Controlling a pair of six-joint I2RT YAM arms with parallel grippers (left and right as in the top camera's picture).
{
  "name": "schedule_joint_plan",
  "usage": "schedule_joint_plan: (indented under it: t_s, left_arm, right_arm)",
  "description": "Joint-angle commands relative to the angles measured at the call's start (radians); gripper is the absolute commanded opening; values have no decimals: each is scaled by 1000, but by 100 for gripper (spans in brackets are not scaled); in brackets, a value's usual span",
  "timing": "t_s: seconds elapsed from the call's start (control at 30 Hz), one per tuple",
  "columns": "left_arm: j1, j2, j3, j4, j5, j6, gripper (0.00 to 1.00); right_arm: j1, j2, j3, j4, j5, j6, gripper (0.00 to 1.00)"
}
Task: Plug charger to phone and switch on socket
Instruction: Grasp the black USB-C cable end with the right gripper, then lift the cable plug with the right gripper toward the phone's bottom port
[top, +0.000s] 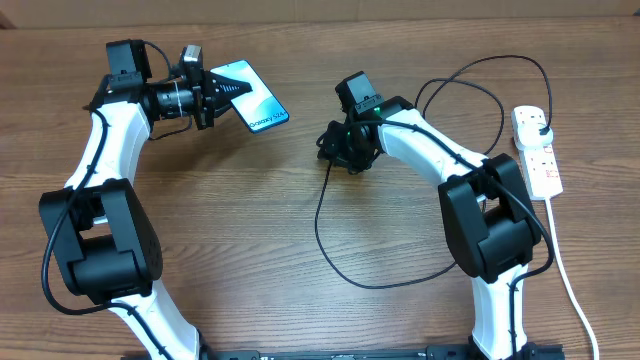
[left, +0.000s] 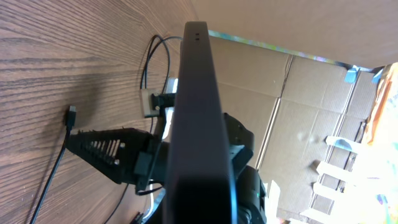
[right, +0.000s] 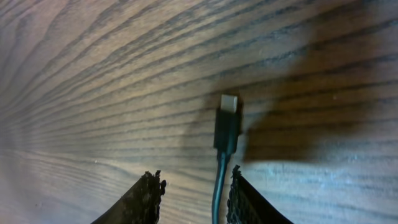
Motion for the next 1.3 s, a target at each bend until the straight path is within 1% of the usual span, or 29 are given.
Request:
schedule_joint_plan:
  t_s: [0.0,0.1,0.2,0.47,0.63,0.7,0.73,0.77,0.87,0.97,1.03,1.13,1.27]
  left_arm:
    - [-7,1,15,3,44,-7,4]
    - [-7,1,15,3,44,-7,4]
    - [-7,1,15,3,44,-7,4]
    - [-7,0,15,3,37,-7,4]
    - [-7,0,15,3,36,-7,4]
    - [-7,0,15,3,36,-7,4]
    - [-7,1,15,3,36,-7,4]
    - [-7,0,15,2,36,-7,4]
    - [-7,1,15,-5,37,-8,4]
    - [-7,1,15,-5,37,-7,4]
    - [-8,0,15,-5,37,-7,4]
    - [-16,1,15,-4,48,-2,4]
    - [-30,0,15,-4,66,5,4]
  right_arm:
    - [4,15,-5,13,0,5,37]
    - [4,31,-5,21,0,27,37]
    - [5,53,-6,27,-2,53,34]
    - [19,82,-16,40,10,52,31]
    - [19,82,-16,43,33,52,25]
    - [19,82,-16,50,34,46,16]
    - [19,82,-16,53,34,33,9]
    - [19,82,-16,57,33,7,4]
    - [9,77,-16,57,-6,-118,4]
    - [-28,64,-10,5,-161,-229,4]
    - [-56,50,-9,-24,-244,-271,4]
    - [-89,9,-9,-56,-309,-319,4]
    - [-105,-94,-9,-108,-381,-427,4]
